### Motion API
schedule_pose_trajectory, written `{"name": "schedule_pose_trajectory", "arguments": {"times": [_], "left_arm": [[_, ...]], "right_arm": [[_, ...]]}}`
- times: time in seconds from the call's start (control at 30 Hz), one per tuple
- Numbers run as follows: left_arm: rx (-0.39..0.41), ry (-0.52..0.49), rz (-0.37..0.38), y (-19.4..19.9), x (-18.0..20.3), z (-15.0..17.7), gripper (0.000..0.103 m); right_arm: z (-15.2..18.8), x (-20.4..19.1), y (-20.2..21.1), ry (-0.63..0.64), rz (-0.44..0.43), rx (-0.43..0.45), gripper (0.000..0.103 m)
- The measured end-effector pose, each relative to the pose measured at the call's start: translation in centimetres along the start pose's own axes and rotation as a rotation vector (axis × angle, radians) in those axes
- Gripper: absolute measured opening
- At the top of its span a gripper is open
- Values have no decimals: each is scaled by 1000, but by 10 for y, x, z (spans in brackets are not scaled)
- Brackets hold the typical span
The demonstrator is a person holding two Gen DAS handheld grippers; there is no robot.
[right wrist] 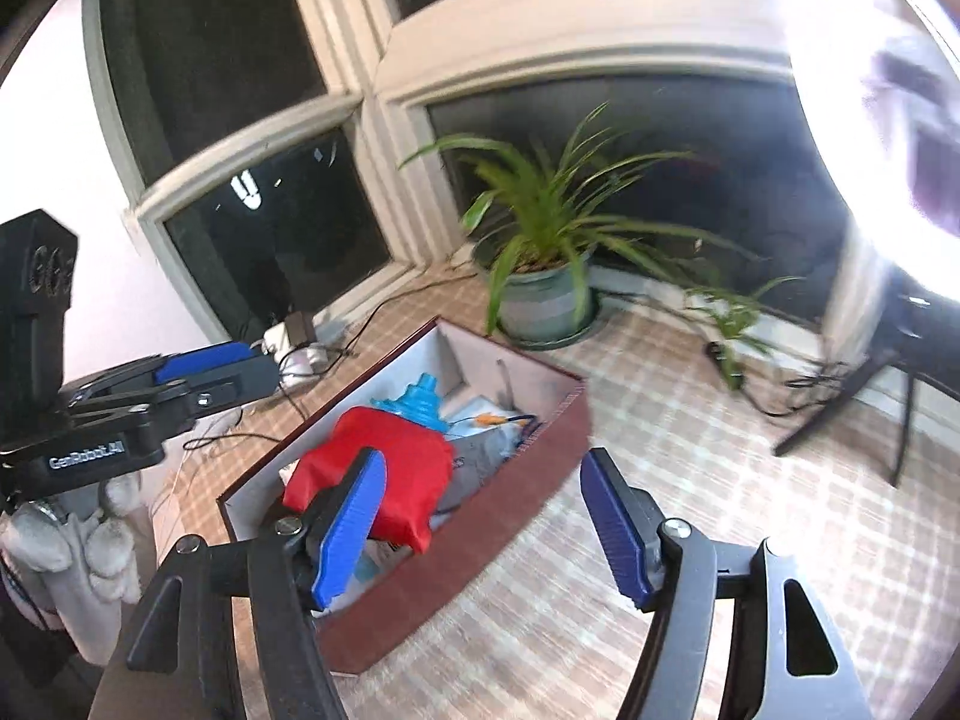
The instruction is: Organize soft objects
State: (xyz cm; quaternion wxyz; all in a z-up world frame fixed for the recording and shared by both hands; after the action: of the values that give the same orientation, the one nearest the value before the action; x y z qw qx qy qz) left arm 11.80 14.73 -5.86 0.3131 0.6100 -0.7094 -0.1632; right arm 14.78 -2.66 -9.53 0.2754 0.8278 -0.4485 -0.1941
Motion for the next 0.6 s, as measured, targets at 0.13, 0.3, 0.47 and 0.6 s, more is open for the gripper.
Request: {"name": "schedule_pose_trajectory", "arguments": {"times": [0.13, 0.3, 0.47, 0.6], "left_arm": [[62, -32, 8, 23, 26, 6, 58], [137, -74, 15, 48, 59, 16, 63], [192, -115, 27, 65, 93, 23, 68], [230, -120, 40, 77, 111, 28, 70]], "right_arm": [[14, 15, 37, -21, 61, 46, 68], [34, 34, 91, -45, 160, 118, 74], [53, 47, 145, -67, 256, 193, 79], [67, 53, 181, -84, 321, 240, 81]]}}
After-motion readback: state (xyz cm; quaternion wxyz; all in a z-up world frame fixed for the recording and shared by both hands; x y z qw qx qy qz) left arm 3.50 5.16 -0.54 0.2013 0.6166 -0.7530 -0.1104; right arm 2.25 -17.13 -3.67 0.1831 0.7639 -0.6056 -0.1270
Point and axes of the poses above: each gripper's, at about its wrist camera, not at the fingertips, and y roughly against the way its jaws point, x to its right, z to its underside, the point moved 1 cm from there along -y, roughly the way its jaws point, and after that the axes turned 7 degrees about z, right-handed, at the moved point
